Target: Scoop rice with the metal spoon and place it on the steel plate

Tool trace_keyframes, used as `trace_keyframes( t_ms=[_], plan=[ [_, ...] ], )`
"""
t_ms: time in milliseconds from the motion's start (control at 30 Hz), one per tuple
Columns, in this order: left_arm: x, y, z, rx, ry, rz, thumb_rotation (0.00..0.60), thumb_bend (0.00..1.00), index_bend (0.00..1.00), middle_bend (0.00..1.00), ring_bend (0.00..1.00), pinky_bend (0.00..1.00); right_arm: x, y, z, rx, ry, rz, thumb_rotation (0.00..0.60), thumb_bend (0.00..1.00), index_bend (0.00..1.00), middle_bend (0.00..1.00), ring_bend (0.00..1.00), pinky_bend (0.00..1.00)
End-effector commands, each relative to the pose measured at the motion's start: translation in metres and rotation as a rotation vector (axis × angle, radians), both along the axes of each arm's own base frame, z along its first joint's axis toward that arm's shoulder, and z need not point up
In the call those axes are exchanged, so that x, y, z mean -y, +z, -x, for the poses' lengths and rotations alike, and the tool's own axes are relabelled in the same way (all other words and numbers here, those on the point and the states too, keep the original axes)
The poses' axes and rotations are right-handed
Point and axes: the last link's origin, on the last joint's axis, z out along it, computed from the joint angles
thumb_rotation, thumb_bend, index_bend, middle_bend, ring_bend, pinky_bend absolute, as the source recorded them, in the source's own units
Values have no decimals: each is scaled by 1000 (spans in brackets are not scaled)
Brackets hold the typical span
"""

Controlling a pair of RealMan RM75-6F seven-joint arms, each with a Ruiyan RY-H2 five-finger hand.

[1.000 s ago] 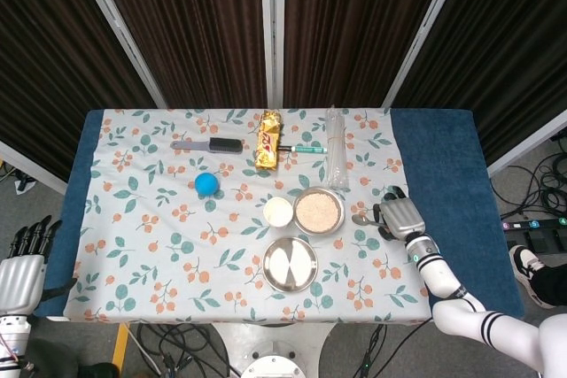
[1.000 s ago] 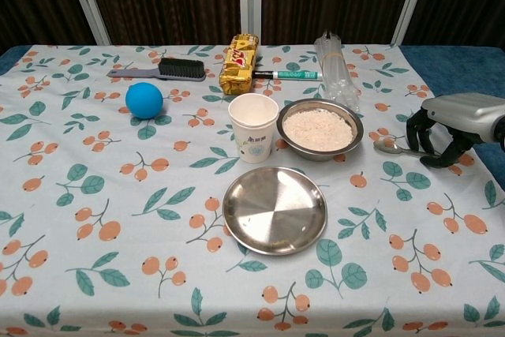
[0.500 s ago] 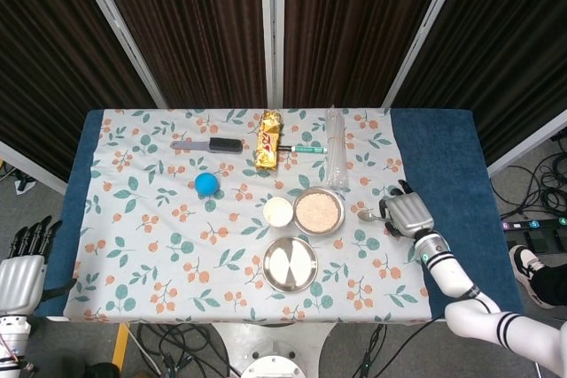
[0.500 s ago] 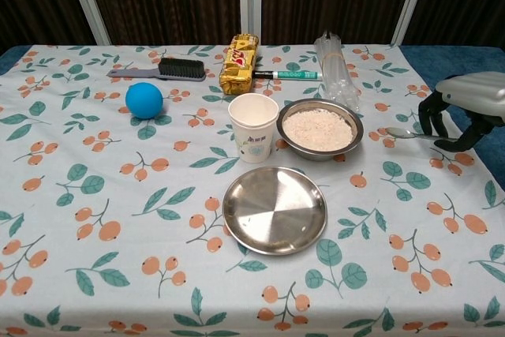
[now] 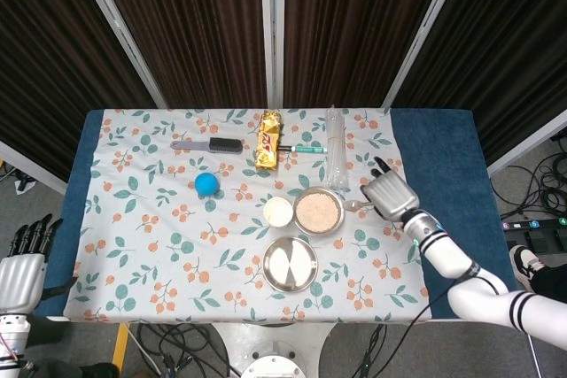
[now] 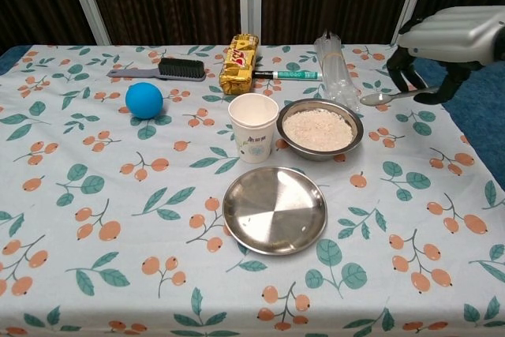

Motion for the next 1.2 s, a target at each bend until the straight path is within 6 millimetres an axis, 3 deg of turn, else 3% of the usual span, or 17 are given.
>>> trace_keyframes(
  t_ms=[33,267,733,1000,1200],
  plan=[
    [0,0,0,2,-5,-3,600,30,76,44,26,31,12,-18,-26,-78,64,-50,600,327,570,580,222,0],
    [1,0,2,6,-4,-4,600,30,76,44,26,30,24,-48,-54,-207,154,-92,600,327,578,583,230,0],
    [4,-3,9,21,11,-3,600,31,76,44,25,31,27,-85,-72,-317,217,-100,600,327,580,583,233,0],
    [4,-4,10,18,5,-5,600,31,76,44,26,31,22,-92,-74,-300,225,-98,600,327,580,583,237,0],
    [2,-2,7,9,-8,-14,600,30,76,44,25,31,20,-80,-68,-230,198,-64,600,327,580,582,237,0]
  ],
)
